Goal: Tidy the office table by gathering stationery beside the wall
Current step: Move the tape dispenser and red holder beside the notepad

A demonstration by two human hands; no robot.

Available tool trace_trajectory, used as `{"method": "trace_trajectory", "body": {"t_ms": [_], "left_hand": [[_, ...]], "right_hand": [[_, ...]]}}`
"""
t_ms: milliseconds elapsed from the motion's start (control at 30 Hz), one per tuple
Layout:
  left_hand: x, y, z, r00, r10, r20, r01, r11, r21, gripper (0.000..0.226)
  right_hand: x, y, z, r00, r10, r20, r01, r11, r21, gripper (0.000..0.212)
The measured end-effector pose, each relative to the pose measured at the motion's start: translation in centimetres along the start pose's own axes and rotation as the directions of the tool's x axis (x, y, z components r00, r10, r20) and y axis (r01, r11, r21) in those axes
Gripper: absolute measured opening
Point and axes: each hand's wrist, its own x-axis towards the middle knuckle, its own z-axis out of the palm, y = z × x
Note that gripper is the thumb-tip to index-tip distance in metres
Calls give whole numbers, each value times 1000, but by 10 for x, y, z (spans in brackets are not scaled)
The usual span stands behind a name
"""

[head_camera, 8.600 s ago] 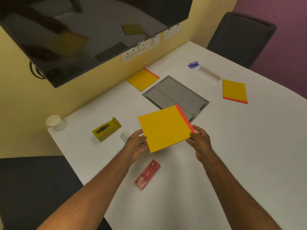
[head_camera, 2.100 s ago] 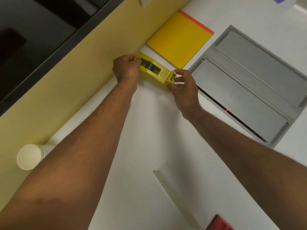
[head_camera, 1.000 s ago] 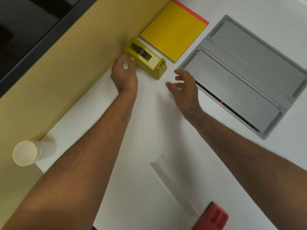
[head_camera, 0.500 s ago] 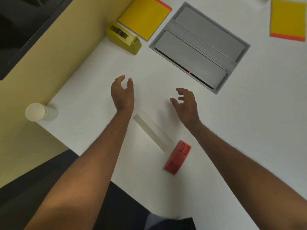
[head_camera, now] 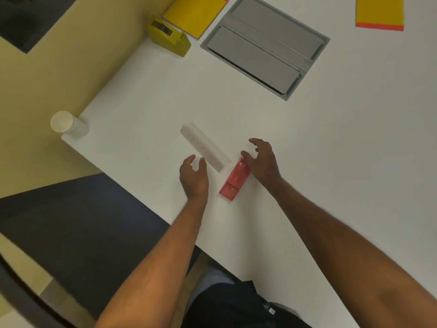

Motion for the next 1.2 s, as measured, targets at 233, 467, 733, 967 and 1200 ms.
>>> {"method": "trace_trajectory", "body": {"t_ms": [233, 467, 733, 967, 1200], "left_hand": [[-60, -47, 17, 976, -208, 56, 211, 976, -52, 44], [-75, -54, 31, 892, -416, 175, 444, 879, -174, 59], [-71, -53, 32, 849, -459, 261, 523, 801, -292, 10], [-80, -47, 28, 882, -429, 197, 471, 821, -322, 16], [-72, -34, 14, 904, -409, 124, 422, 805, -418, 42]], "right_hand": [[-20, 28, -2, 989, 30, 143, -10, 990, -137, 59], [-20, 36, 1, 966, 71, 248, -16, 976, -217, 56], [-21, 37, 0, 973, 37, 228, 12, 978, -208, 46], [-34, 36, -5, 990, 45, 133, -34, 996, -88, 38], [-46, 16, -10, 998, 23, 58, -24, 1000, 20, 25]]}}
